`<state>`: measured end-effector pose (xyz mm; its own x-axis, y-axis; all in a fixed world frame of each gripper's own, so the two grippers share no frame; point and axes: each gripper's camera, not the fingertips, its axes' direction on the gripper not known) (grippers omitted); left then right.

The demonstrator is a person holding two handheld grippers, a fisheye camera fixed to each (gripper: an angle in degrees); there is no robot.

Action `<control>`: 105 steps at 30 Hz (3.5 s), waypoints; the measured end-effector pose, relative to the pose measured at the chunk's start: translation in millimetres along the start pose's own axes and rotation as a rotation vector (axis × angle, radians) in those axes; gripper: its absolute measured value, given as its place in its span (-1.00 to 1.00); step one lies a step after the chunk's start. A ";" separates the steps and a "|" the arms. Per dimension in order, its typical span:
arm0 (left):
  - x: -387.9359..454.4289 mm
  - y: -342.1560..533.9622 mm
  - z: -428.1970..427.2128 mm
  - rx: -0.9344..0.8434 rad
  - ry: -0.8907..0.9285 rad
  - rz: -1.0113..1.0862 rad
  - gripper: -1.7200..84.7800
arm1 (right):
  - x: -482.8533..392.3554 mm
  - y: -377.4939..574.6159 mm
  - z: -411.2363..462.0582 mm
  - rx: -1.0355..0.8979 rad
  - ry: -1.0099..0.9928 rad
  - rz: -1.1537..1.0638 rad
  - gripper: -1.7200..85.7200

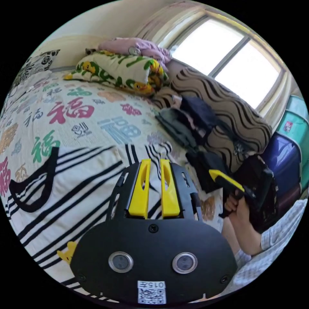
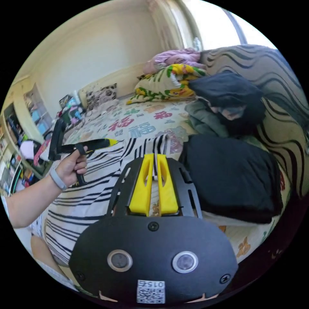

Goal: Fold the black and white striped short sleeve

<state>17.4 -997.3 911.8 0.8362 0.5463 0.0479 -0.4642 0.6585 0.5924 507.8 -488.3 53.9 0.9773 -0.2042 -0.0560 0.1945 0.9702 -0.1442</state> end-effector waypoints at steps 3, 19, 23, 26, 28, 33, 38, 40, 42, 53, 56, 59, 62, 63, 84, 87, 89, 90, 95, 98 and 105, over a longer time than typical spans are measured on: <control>30.7 17.7 30.4 -0.166 -0.037 0.069 -0.82 | -13.2 -11.2 60.9 -0.217 -0.001 -0.056 -0.81; 88.9 -47.0 -30.0 -0.194 -0.060 0.056 -0.82 | -71.0 54.9 172.7 -0.367 0.138 -0.142 -0.98; 100.7 -78.5 -52.3 -0.236 -0.071 0.077 -0.80 | -90.0 77.4 200.1 -0.436 0.176 -0.194 -0.97; 104.8 -107.7 -90.8 -0.234 -0.048 0.061 -0.80 | -106.0 92.7 206.2 -0.412 0.225 -0.222 -0.97; 111.8 -124.5 -145.2 -0.179 -0.036 0.060 -0.80 | -115.8 103.3 202.4 -0.398 0.214 -0.209 -0.96; 101.9 -118.0 -317.1 0.006 -0.077 -0.028 -0.80 | -146.8 130.5 190.8 -0.374 0.121 -0.226 -0.89; 16.0 -58.1 -536.1 0.205 -0.405 -0.434 -0.81 | -207.4 164.4 200.0 -0.386 -0.041 -0.264 -0.88; -40.9 -17.6 -636.5 0.286 -0.539 -0.707 -0.81 | -248.1 182.5 214.0 -0.409 -0.113 -0.298 -0.89; -79.1 5.0 -696.1 0.344 -0.558 -0.870 -0.80 | -283.1 195.9 227.0 -0.437 -0.163 -0.337 -0.90; -209.4 -94.0 -830.1 0.578 -0.308 -1.076 -0.84 | -476.8 249.6 299.4 -0.549 -0.375 -0.525 -0.91; -207.2 -132.7 -853.6 0.518 -0.173 -0.961 -0.95 | -517.4 260.8 318.7 -0.557 -0.384 -0.586 -0.91; -139.4 -131.3 -904.3 0.620 -0.335 -0.884 -0.97 | -553.1 261.0 340.7 -0.521 -0.393 -0.618 -0.91; -71.3 -105.9 -940.5 0.695 -0.357 -0.874 -0.97 | -600.1 256.1 373.9 -0.528 -0.415 -0.652 -0.89; -47.7 -94.2 -950.6 0.722 -0.382 -0.902 -0.96 | -623.9 256.1 389.2 -0.531 -0.417 -0.672 -0.88; 18.4 -157.7 -1050.8 0.771 -0.211 -0.948 -0.96 | -915.1 385.9 557.8 -0.760 -0.238 -0.974 -0.98; 28.5 -173.6 -1055.4 0.739 -0.281 -0.931 -0.97 | -933.4 395.0 548.8 -0.731 -0.185 -1.071 -0.98; 31.3 -174.7 -1049.9 0.713 -0.302 -0.961 -0.97 | -937.5 405.1 546.0 -0.714 -0.144 -1.117 -0.98; 32.9 -170.5 -1044.8 0.710 -0.305 -0.995 -0.97 | -938.4 411.5 544.0 -0.709 -0.125 -1.141 -0.98; 36.6 -159.2 -1016.5 0.655 -0.296 -1.057 -0.97 | -945.3 420.2 505.2 -0.493 0.092 -1.327 -0.98; 54.8 -157.7 -1006.5 0.638 -0.321 -1.077 -0.95 | -934.7 399.8 458.2 -0.469 0.005 -1.351 -0.98; 145.1 -147.6 -1030.8 0.728 -0.317 -0.947 -0.86 | -756.2 343.2 278.6 -0.415 -0.506 -1.049 -0.98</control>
<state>-93.9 -481.7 2.3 0.8351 -0.2049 -0.5105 0.5480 0.2290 0.8045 -141.2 35.4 322.0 0.3056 -0.6952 0.6506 0.9520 0.2344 -0.1968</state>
